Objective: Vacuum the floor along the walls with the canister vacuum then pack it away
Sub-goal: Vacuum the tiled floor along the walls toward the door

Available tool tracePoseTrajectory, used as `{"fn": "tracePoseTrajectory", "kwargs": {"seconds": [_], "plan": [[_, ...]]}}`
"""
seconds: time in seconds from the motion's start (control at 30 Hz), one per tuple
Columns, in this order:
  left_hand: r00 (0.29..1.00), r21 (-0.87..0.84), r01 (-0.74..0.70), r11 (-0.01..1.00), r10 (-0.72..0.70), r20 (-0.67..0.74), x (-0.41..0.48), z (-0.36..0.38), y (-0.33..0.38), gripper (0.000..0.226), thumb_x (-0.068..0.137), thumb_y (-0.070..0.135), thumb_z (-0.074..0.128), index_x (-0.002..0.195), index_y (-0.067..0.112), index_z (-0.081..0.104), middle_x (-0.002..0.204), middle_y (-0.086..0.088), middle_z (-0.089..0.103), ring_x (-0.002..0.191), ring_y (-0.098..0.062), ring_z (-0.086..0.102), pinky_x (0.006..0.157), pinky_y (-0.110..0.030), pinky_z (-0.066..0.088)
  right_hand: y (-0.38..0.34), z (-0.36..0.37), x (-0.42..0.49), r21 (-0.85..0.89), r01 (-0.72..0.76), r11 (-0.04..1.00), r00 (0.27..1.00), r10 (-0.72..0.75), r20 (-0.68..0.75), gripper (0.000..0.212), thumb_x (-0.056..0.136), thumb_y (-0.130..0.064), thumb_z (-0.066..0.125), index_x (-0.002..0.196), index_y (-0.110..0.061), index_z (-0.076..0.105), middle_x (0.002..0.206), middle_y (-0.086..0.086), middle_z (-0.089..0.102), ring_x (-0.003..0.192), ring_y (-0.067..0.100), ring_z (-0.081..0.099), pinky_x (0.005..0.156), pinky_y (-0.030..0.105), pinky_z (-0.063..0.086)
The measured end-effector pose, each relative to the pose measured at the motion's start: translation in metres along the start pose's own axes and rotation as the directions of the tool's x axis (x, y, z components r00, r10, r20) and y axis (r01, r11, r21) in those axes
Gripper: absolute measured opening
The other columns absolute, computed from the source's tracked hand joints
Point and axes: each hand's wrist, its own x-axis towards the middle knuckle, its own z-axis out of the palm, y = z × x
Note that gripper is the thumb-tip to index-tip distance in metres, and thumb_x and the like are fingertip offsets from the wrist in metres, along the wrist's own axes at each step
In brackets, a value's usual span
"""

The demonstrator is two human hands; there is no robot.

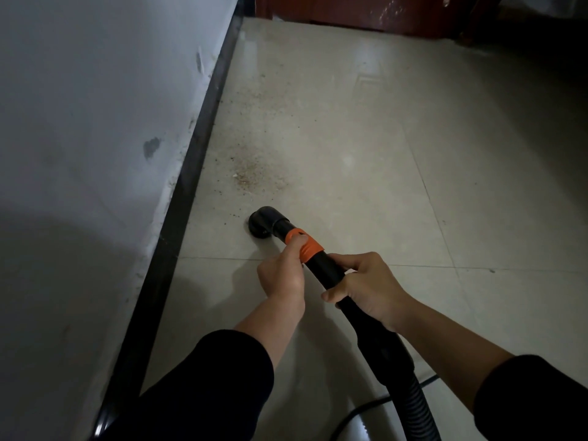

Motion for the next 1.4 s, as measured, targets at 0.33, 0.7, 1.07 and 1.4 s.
{"fn": "tracePoseTrajectory", "kwargs": {"seconds": [0.33, 0.7, 1.07, 1.4], "plan": [[0.999, -0.04, -0.017, 0.999, 0.015, -0.049, 0.021, -0.015, 0.02, 0.031, 0.073, 0.028, 0.081, 0.063, 0.009, 0.059, 0.063, -0.002, 0.056, 0.057, -0.015, 0.053, 0.058, -0.026, 0.043, -0.023, 0.024, 0.015, 0.02, 0.005, 1.0, 1.0, -0.006, 0.031, 0.045, 0.063, 0.004, 0.076, 0.095, -0.027, 0.077, 0.069, 0.005, 0.067, 0.064, 0.018, 0.063, 0.066, 0.025, 0.05], [0.992, -0.097, -0.032, 0.995, 0.019, -0.128, 0.034, -0.036, 0.034, 0.031, 0.07, 0.029, 0.082, 0.065, 0.008, 0.06, 0.068, -0.003, 0.06, 0.065, -0.017, 0.059, 0.06, -0.027, 0.046, -0.038, 0.048, 0.026, 0.005, 0.022, 1.0, 0.995, -0.022, 0.094, 0.049, 0.063, 0.002, 0.076, 0.103, -0.026, 0.076, 0.071, 0.0, 0.068, 0.071, 0.017, 0.064, 0.072, 0.027, 0.051], [0.985, -0.087, -0.086, 0.992, 0.072, -0.154, 0.041, -0.063, 0.036, 0.03, 0.071, 0.028, 0.081, 0.061, 0.009, 0.059, 0.064, -0.002, 0.056, 0.06, -0.016, 0.053, 0.063, -0.027, 0.044, -0.043, 0.067, 0.023, 0.05, 0.046, 0.998, 0.984, -0.054, 0.168, 0.047, 0.064, 0.004, 0.075, 0.097, -0.03, 0.077, 0.087, 0.008, 0.073, 0.078, 0.021, 0.067, 0.075, 0.028, 0.053], [0.99, -0.082, -0.073, 0.994, 0.062, -0.126, 0.039, -0.073, 0.034, 0.024, 0.072, 0.028, 0.08, 0.067, 0.012, 0.064, 0.066, -0.001, 0.062, 0.062, -0.014, 0.057, 0.069, -0.029, 0.044, -0.043, 0.07, 0.02, 0.035, 0.048, 0.998, 0.979, -0.054, 0.194, 0.051, 0.065, 0.004, 0.075, 0.105, -0.028, 0.076, 0.085, 0.004, 0.073, 0.071, 0.012, 0.065, 0.066, 0.02, 0.049]]}}
